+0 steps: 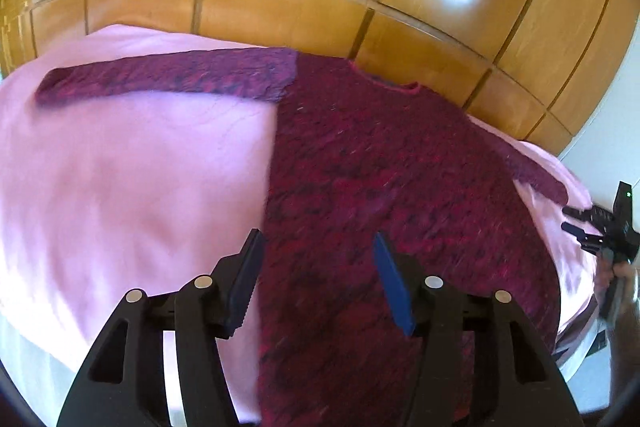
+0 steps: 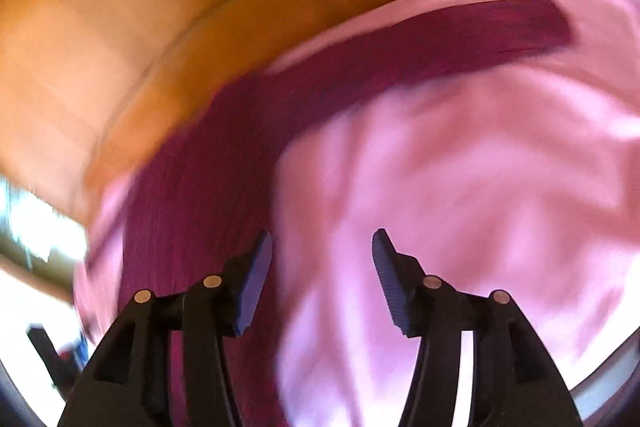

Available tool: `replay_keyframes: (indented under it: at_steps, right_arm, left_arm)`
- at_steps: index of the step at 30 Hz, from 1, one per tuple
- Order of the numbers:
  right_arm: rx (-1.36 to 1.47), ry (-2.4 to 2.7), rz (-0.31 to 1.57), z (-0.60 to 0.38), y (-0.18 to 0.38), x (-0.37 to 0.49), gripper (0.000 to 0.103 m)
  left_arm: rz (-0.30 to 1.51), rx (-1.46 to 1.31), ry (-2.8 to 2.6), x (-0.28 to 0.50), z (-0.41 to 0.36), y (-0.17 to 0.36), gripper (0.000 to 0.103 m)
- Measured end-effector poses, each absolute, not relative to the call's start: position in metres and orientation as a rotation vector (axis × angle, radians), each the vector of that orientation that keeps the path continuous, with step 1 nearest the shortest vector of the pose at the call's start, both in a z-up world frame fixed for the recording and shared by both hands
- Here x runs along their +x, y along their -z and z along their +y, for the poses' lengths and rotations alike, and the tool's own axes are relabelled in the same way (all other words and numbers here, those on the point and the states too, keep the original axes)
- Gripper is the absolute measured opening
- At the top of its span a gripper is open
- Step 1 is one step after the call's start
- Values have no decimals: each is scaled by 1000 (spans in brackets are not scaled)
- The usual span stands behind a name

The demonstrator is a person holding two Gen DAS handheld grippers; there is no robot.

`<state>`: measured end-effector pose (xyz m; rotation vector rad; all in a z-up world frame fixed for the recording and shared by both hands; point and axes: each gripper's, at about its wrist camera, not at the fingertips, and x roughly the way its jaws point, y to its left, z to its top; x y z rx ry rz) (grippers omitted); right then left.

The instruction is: Fold small clothes

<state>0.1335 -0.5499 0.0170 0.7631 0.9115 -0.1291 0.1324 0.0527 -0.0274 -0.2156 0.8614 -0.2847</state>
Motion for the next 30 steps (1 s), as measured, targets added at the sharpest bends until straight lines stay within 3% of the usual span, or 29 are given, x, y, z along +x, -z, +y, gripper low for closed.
replay_keyframes:
  at_steps: [6,11,13,16,18,25,30]
  right_arm:
    - [1140,417,688,-675,19,159,47]
    - [1221,558,671,-721,47,184,44]
    - [1223,587,693,-729,59,198,28]
    - [1137,595,749,-724,59,221,14]
    - [1021,594,767,-715,39,231,11]
    - [523,327,717,-594,-69,287,9]
    - [291,129,729,-469,-95,332,9]
  left_arm:
    - [913,-197,336,160,6,43,55]
    - [951,-135,379,166,-23,49,55]
    - [962,-116,383,168,-29,53,55]
    - [978,-101,375,170,-32,59,55]
    - [989,-112,376,172,-31,62,55]
    - [1002,-201,396,186,-21,63,55]
    - [985,-259,412,196,-17,54,55]
